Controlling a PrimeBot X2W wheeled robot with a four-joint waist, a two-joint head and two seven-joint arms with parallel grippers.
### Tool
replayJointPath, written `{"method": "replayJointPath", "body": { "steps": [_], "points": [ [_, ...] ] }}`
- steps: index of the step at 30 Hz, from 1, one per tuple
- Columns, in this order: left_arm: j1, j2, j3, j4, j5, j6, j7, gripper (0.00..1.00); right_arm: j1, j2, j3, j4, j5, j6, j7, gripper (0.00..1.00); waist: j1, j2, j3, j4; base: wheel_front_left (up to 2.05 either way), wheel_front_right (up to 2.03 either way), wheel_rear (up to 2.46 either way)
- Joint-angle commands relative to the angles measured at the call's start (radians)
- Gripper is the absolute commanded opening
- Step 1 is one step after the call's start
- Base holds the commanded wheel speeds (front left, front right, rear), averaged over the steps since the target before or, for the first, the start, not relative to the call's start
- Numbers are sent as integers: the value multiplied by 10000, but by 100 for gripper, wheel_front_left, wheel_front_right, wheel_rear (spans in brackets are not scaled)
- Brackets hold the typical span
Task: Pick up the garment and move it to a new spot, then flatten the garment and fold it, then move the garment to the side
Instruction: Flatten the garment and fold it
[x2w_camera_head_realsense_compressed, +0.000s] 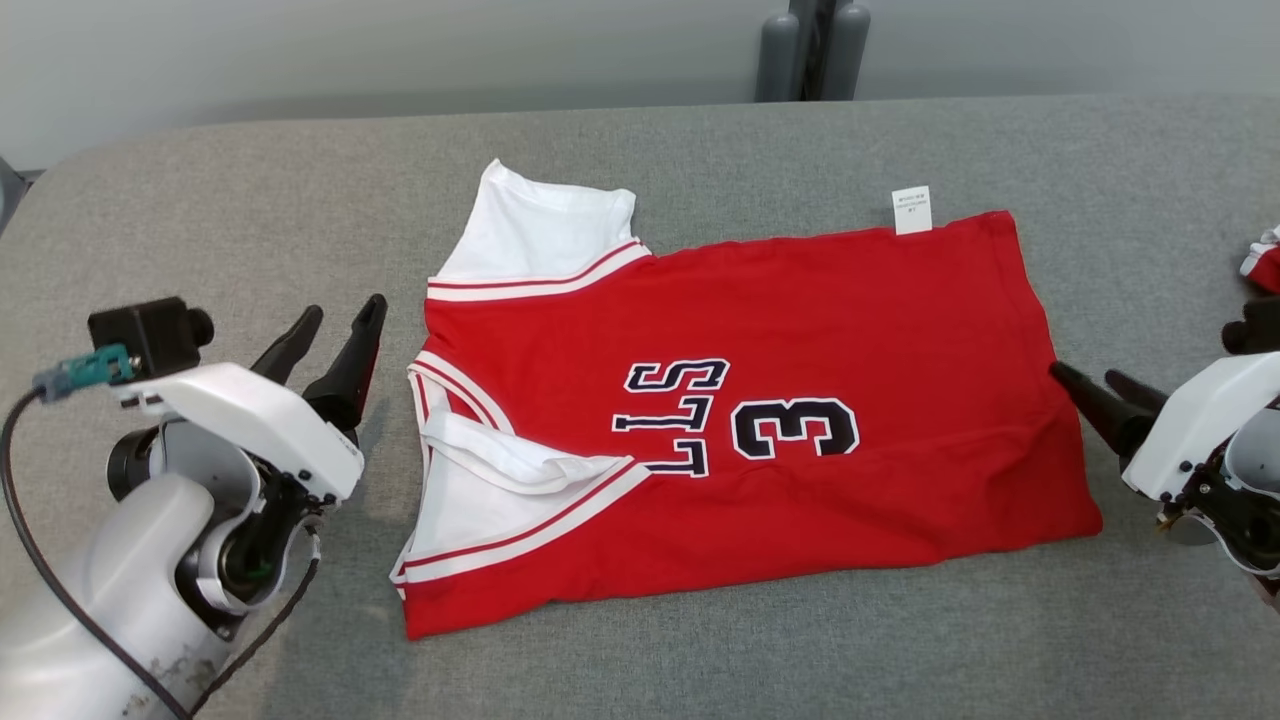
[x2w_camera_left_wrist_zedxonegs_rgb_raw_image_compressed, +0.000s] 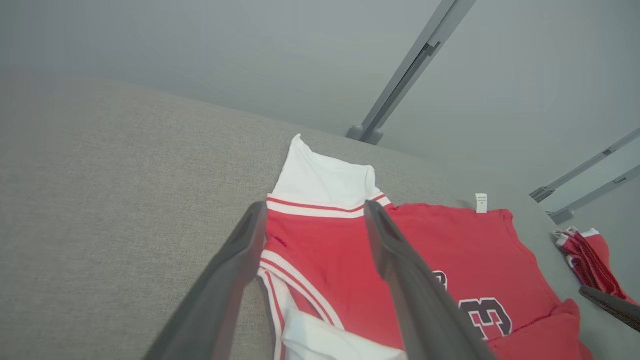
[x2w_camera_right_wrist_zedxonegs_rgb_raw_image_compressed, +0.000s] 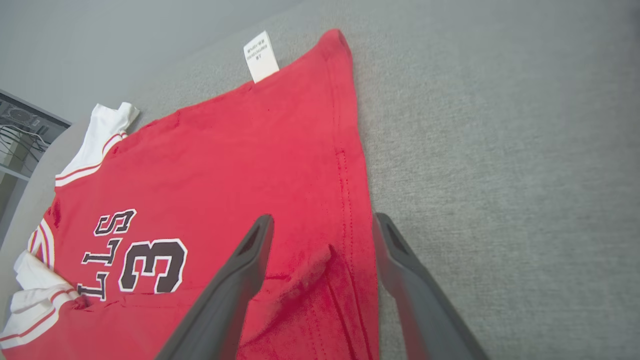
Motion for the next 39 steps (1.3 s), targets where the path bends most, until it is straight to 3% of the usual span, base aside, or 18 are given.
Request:
{"method": "replayJointPath", "body": {
  "steps": [1, 5, 11, 14, 20, 24, 30, 39],
  "points": [
    [244, -38, 124, 68, 194, 117, -522, 100, 22, -58, -43, 16, -275, 0, -560, 100, 0, -1, -113, 5, 0, 0, 0],
    [741, -280, 350, 109, 645, 401, -1798, 100, 313, -83, -65, -82, -893, 0, -2231, 100, 0, -1, -366, 29, 0, 0, 0],
    [1841, -834, 1377, -126, 1677, 611, -2230, 100, 926, 127, -279, -64, -2097, 0, -4050, 100, 0, -1, -817, 54, 0, 0, 0],
    [2707, -1309, 2278, -367, 2728, 550, -2230, 100, 1140, 274, -1574, -301, -3363, -2, -4140, 100, 0, -1, -1006, 9, 0, 0, 0],
    [4214, -2420, 3580, -555, 4593, 227, -2235, 100, 3193, 1442, -4942, -1944, -6907, -2, -4130, 100, 0, -1, -1416, -106, 0, 0, 0],
    [4893, -3043, 4038, -240, 5408, -94, -2236, 100, 4620, 2329, -6214, -2924, -8452, -2, -4132, 100, 0, -1, -1634, -133, 0, 0, 0],
    [5535, -3915, 4441, 546, 6215, -347, -2237, 100, 5870, 3284, -7299, -3765, -9500, -2, -4132, 100, 0, -1, -1828, -143, 0, 0, 0],
    [5660, -4683, 4822, 1894, 6472, -494, -2238, 100, 6471, 3756, -7519, -4151, -9995, -2, -4133, 100, 0, -1, -1919, -271, 0, 0, 0]
  ]
}}
